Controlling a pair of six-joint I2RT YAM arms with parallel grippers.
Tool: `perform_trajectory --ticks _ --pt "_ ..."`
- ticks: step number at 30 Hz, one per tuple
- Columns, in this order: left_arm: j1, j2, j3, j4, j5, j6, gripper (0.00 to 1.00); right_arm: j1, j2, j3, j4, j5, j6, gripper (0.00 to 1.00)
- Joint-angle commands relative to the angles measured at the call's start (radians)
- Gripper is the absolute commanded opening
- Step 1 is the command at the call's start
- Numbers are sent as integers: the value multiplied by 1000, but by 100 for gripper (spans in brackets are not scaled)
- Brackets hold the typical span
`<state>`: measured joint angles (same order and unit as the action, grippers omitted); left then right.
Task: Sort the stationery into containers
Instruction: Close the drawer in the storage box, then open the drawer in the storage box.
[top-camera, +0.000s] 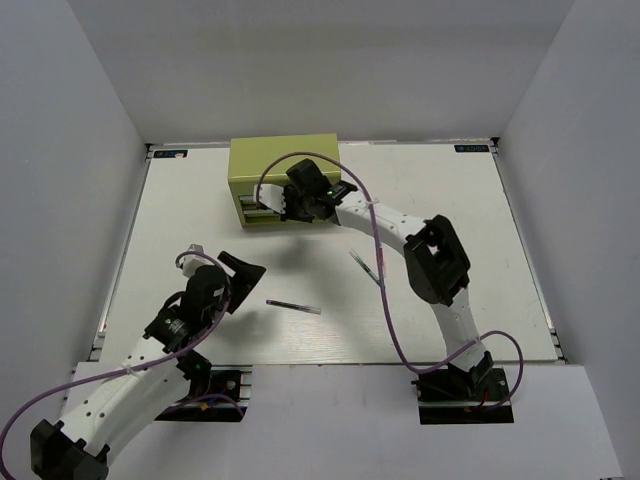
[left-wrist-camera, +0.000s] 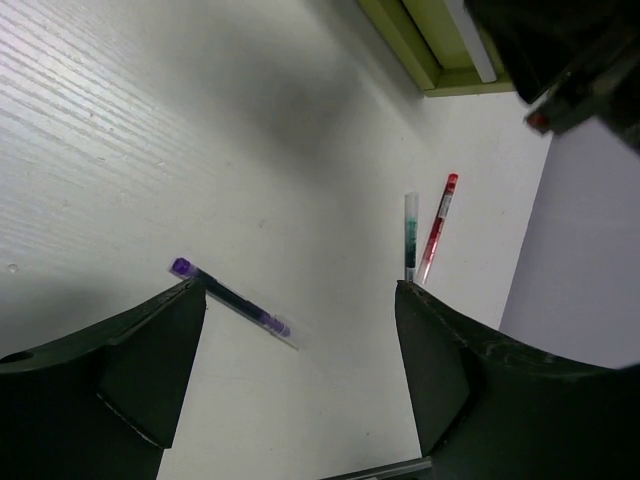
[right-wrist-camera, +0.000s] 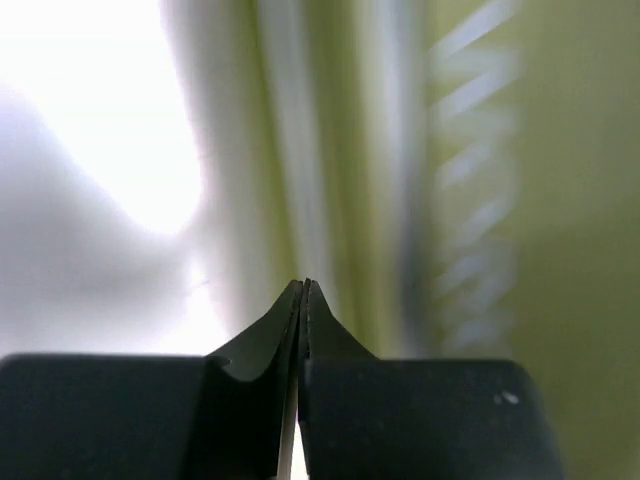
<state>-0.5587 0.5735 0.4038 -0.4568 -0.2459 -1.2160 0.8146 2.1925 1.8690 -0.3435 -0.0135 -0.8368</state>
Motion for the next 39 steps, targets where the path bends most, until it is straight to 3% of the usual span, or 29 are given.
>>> perform_trajectory --ticks 1,3,4,7,9,15,17,20,26,29,34,39 --pt "-3 -9 -13 82 0 -16 86 -20 -190 -86 -117 -292 22 0" --pt "-3 0 -26 116 0 -25 90 -19 -284 -208 -42 -339 82 9" --pt "-3 24 -26 141 0 -37 93 -25 -337 -232 -25 -356 137 30" --pt "13 54 -37 174 -15 -71 99 -38 -460 -304 50 -345 236 58" --pt "13 69 -49 230 -50 -82 99 -52 -506 -326 87 -330 271 63" --pt "13 208 -146 555 -78 -143 99 -94 -574 -337 153 -310 335 63" --pt "13 270 -155 646 -93 -189 99 -112 -554 -300 159 -299 324 68" --pt "13 393 -129 745 -139 -189 91 -129 -479 -223 121 -295 320 77" --pt "22 578 3 791 -159 -157 83 -147 -430 -183 130 -310 300 83" --pt "22 630 13 865 -182 -157 79 -149 -384 -120 107 -307 292 79" --pt "31 765 41 1001 -191 -166 71 -169 -304 -22 64 -321 289 60" --pt "54 879 78 1102 -173 -166 68 -172 -289 8 63 -345 294 63"
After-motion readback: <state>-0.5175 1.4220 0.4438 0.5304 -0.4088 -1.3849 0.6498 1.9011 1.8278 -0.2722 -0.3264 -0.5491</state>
